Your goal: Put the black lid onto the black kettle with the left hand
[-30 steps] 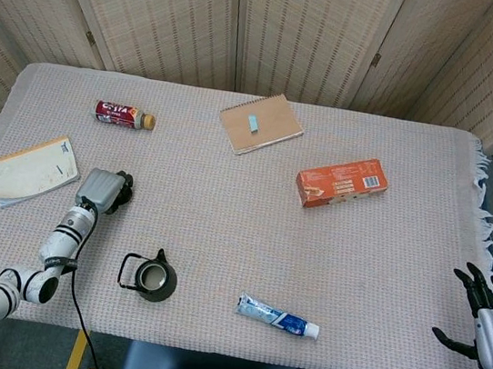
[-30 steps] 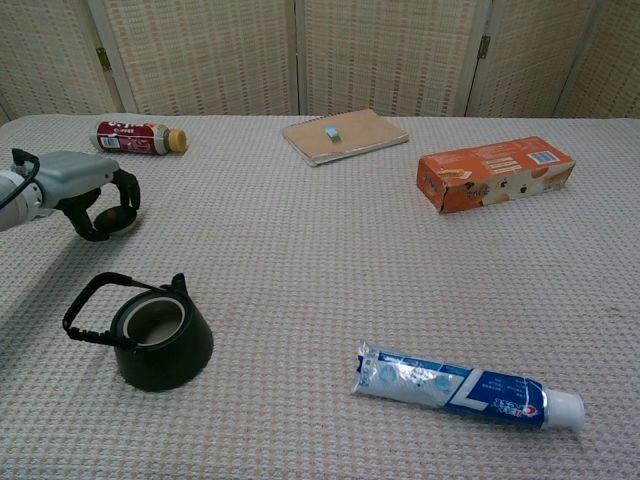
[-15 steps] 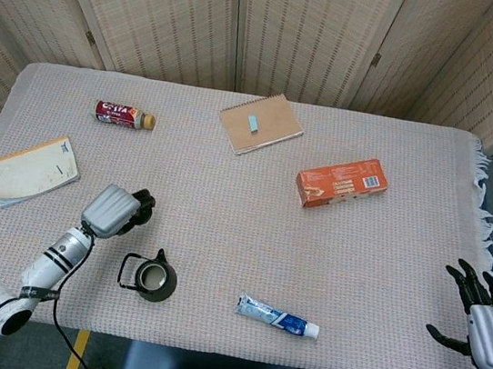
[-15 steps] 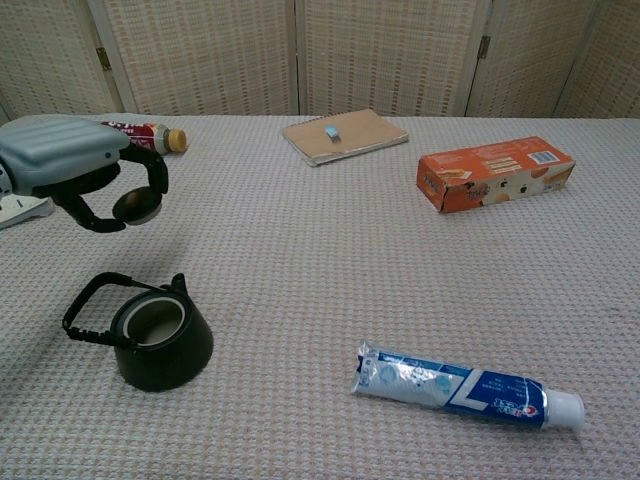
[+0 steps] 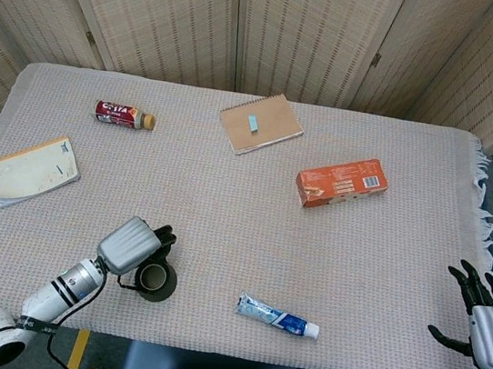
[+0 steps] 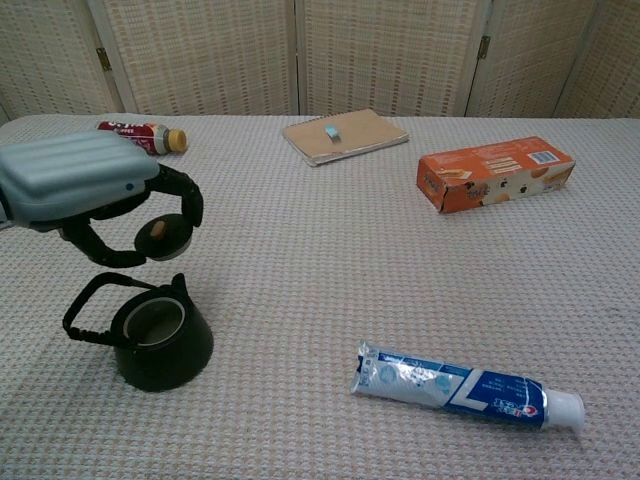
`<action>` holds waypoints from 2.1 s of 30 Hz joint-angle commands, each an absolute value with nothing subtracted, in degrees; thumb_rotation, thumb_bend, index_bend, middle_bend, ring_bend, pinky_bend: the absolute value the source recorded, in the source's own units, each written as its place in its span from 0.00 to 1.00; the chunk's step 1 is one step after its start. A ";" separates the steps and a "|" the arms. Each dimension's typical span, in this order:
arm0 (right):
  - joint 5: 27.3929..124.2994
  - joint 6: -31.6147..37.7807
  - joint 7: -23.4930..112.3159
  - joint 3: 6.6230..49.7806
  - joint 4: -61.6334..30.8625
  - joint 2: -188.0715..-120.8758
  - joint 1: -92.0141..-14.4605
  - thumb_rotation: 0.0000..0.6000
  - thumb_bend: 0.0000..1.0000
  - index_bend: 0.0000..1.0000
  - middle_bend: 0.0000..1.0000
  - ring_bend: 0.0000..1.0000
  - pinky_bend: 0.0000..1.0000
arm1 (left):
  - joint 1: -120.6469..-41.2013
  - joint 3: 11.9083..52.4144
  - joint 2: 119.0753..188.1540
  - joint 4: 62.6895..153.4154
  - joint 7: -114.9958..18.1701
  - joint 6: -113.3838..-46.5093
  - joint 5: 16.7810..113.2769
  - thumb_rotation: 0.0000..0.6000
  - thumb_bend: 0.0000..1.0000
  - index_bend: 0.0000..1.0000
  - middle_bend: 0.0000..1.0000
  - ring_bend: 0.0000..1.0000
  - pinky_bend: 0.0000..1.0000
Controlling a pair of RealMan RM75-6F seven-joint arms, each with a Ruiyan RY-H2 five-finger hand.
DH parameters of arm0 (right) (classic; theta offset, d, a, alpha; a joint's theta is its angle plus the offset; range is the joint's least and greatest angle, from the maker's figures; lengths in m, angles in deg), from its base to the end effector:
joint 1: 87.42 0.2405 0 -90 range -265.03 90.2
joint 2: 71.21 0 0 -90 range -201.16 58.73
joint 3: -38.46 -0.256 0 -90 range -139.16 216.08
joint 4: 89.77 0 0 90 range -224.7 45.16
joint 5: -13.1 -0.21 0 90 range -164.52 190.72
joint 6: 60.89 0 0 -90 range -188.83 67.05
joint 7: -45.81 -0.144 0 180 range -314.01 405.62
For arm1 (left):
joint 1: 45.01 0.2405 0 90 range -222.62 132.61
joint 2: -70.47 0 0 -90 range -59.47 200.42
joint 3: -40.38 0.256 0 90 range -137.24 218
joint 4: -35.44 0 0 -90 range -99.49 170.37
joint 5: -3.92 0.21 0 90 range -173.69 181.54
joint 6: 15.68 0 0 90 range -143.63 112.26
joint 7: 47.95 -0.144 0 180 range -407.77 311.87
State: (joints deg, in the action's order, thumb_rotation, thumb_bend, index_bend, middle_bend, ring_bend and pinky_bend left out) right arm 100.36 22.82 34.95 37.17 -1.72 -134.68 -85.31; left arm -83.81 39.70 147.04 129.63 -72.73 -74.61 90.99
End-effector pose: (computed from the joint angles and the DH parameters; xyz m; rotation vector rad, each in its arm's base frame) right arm -0.3356 -0.1605 0.1626 1.3534 -1.0413 0.9250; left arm -0.1549 0.2869 0.0218 -2.1672 -0.4609 -0.8752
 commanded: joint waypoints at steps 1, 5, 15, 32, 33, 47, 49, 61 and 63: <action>100.36 22.82 34.71 37.15 -1.97 -134.77 -85.28 1.00 0.00 0.12 0.08 0.20 0.00 | -83.35 40.54 146.14 132.31 -75.69 -73.87 90.10 1.00 0.39 0.48 0.46 0.79 0.76; 100.46 22.72 34.30 37.11 -2.40 -134.92 -85.14 1.00 0.00 0.12 0.08 0.20 0.00 | -82.74 41.36 145.32 134.65 -78.46 -73.65 89.52 1.00 0.39 0.48 0.46 0.79 0.76; 100.62 22.94 33.51 37.11 -2.98 -135.02 -85.15 1.00 0.00 0.11 0.08 0.20 0.00 | -81.60 42.83 144.75 137.01 -82.12 -73.64 89.28 1.00 0.39 0.48 0.46 0.80 0.76; 100.71 23.19 33.12 37.30 -3.43 -135.17 -85.38 1.00 0.00 0.11 0.08 0.20 0.00 | -81.62 43.19 145.23 139.89 -87.47 -71.03 84.97 1.00 0.39 0.40 0.43 0.80 0.76; 100.74 23.22 33.12 37.29 -3.43 -135.17 -85.37 1.00 0.00 0.11 0.08 0.20 0.00 | -81.64 43.16 145.23 139.97 -87.65 -70.98 84.77 1.00 0.39 0.39 0.42 0.80 0.76; 100.57 23.21 32.72 37.23 -3.86 -135.30 -85.42 1.00 0.00 0.11 0.08 0.20 0.00 | -81.99 43.11 144.81 141.65 -89.63 -70.80 83.22 1.00 0.35 0.23 0.30 0.79 0.76; 100.55 23.21 32.66 37.22 -3.92 -135.34 -85.42 1.00 0.00 0.11 0.08 0.20 0.00 | -82.04 43.11 144.72 141.99 -89.95 -70.81 83.02 1.00 0.34 0.23 0.30 0.79 0.76; 100.52 23.55 32.05 37.20 -4.48 -135.38 -85.67 1.00 0.00 0.11 0.08 0.20 0.00 | -82.19 42.98 144.49 143.82 -91.93 -71.44 81.13 1.00 0.30 0.17 0.24 0.78 0.76; 100.54 23.47 31.96 37.19 -4.55 -135.40 -85.61 1.00 0.00 0.11 0.08 0.20 0.00 | -81.96 43.07 143.98 144.69 -92.24 -72.10 81.25 1.00 0.29 0.17 0.24 0.78 0.76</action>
